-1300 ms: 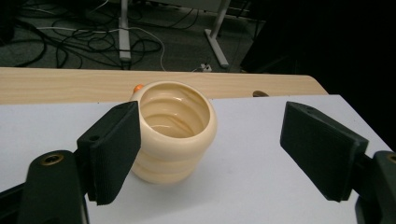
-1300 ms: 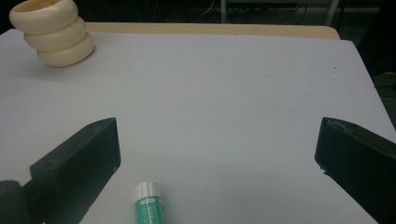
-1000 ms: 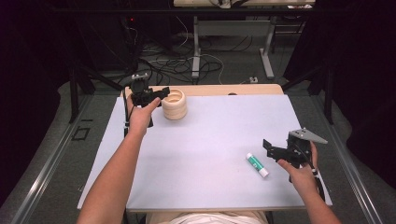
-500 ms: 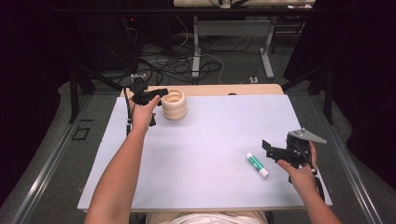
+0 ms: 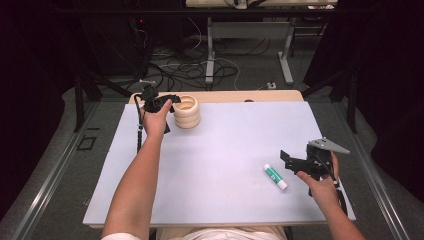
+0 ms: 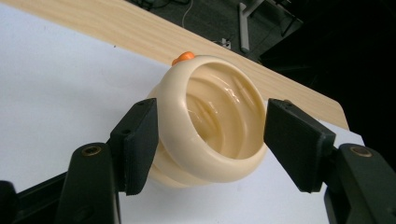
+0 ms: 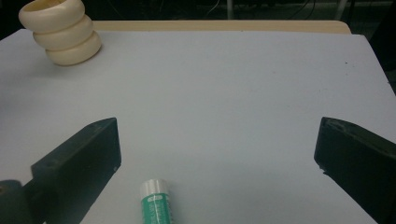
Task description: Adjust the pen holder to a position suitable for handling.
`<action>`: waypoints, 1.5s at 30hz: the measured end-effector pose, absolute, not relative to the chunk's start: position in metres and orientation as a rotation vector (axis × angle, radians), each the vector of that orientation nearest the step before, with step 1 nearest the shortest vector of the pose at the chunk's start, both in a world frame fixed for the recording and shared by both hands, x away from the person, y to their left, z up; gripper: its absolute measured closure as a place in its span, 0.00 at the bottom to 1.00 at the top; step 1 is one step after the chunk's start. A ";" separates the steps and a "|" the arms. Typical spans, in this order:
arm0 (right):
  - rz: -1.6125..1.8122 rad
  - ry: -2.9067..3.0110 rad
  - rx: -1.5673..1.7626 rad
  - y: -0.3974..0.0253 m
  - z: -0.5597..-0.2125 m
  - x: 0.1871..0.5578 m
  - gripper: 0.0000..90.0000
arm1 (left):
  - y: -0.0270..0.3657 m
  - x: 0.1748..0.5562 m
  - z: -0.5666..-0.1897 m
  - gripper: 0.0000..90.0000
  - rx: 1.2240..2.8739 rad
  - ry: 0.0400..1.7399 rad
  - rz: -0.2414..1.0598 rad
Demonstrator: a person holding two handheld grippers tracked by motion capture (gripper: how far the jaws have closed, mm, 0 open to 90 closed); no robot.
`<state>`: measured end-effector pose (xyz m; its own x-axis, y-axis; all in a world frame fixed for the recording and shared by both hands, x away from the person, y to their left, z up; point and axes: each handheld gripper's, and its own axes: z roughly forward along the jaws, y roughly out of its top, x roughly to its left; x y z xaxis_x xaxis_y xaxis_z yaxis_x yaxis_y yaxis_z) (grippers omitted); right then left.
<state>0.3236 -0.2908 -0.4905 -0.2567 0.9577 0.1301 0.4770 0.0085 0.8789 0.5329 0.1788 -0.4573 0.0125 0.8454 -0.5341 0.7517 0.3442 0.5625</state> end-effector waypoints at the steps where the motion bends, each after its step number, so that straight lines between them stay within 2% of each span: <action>1: 1.197 1.769 1.472 -0.291 -0.491 0.324 0.00 | 0.180 0.534 -0.459 0.40 1.421 1.753 0.137; 9: 1.197 1.796 1.467 -0.286 -0.490 0.322 0.00 | 0.183 0.540 -0.468 0.47 1.381 1.835 0.070; 20: 1.214 1.797 1.439 -0.284 -0.488 0.321 0.00 | 0.181 0.545 -0.478 0.49 1.347 1.874 -0.018; 45: 1.217 1.803 1.438 -0.284 -0.489 0.321 0.01 | 0.178 0.551 -0.491 0.63 1.226 1.970 -0.091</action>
